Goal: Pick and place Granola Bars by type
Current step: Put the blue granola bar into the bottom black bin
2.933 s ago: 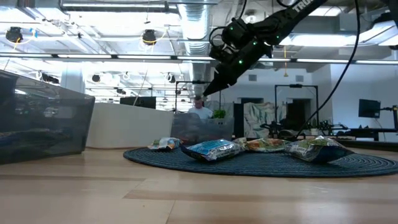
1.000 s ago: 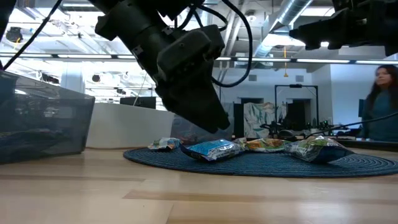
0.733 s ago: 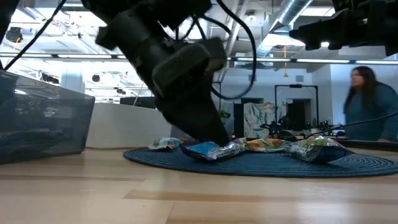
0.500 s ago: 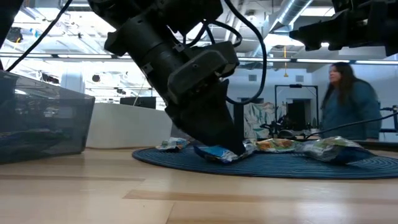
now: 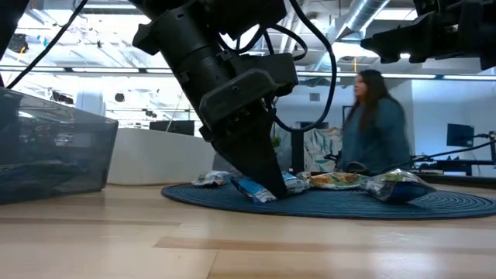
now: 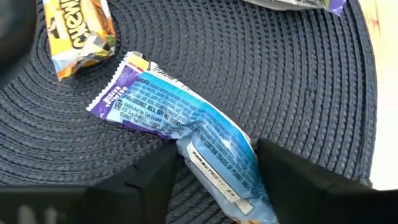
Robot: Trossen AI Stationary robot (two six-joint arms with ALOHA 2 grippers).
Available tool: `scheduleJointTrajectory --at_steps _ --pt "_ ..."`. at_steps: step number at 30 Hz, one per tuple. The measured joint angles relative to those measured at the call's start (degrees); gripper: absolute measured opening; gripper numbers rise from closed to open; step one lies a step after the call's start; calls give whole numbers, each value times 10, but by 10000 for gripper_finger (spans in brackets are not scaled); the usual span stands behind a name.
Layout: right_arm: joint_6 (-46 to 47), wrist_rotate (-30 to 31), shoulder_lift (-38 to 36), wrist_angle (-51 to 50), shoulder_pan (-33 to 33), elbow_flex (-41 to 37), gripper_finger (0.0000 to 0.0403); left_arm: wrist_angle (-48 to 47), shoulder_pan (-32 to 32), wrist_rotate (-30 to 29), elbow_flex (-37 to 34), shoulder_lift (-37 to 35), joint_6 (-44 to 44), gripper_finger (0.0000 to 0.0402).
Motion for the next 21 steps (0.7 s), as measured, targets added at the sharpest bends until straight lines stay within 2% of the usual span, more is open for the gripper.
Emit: scheduleJointTrajectory --at_steps 7,12,16,21 --pt "0 0 0 -1 0 0 164 -31 -2 2 21 1 21 124" --pt "0 0 0 -3 0 0 164 -35 -6 2 38 1 47 79" --pt "0 0 0 -10 0 0 164 -72 -10 2 69 1 66 58" --pt "0 0 0 -16 0 0 164 -197 -18 -33 140 1 76 55"
